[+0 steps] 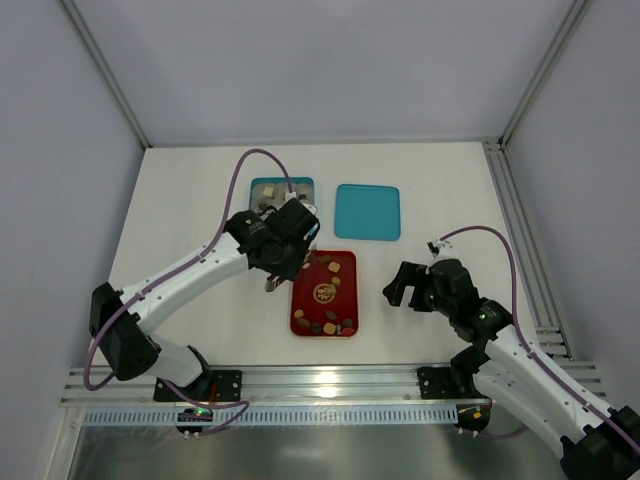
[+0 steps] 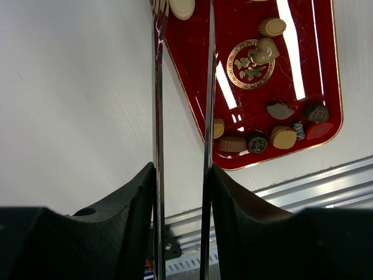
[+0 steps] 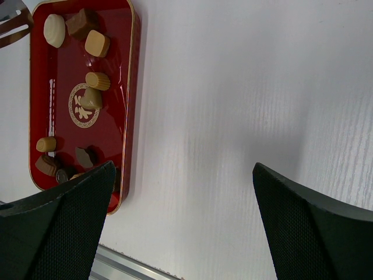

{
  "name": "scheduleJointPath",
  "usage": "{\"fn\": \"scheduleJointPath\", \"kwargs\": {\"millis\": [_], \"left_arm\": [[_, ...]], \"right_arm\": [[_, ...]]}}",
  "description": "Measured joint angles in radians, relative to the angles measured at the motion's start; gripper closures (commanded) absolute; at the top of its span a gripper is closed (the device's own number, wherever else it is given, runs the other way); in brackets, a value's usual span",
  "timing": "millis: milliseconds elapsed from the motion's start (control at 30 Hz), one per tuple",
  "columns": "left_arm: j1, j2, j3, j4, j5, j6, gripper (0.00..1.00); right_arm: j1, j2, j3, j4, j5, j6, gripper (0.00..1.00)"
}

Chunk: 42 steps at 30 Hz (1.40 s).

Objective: Pack the chocolate

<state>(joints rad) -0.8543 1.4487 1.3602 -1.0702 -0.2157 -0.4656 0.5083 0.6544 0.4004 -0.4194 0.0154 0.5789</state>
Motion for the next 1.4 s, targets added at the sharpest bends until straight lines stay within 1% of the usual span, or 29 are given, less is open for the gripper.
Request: {"fn": "scheduleJointPath", "kwargs": {"millis": [467,667,1167,1400], "left_arm": [[-0.001,0.061,-0.032,0.034,-0.005,0.0,0.6],[-0.004,0.081,-0.041,0.036,-0.028,0.0,0.61],[-0.014,0.107,-0.044,0.051,-0.044,0.001,0.61],[-0.014,0.12,-0.049,0.061,-0.045,0.001,0.64]], "right_arm": [[0.0,0.0,0.0,0.0,0.0,0.0,0.0],[0.0,0.0,0.0,0.0,0.0,0.0,0.0],[0.0,0.0,0.0,0.0,0.0,0.0,0.0],[0.0,0.0,-0.001,0.0,0.0,0.0,0.0]]}}
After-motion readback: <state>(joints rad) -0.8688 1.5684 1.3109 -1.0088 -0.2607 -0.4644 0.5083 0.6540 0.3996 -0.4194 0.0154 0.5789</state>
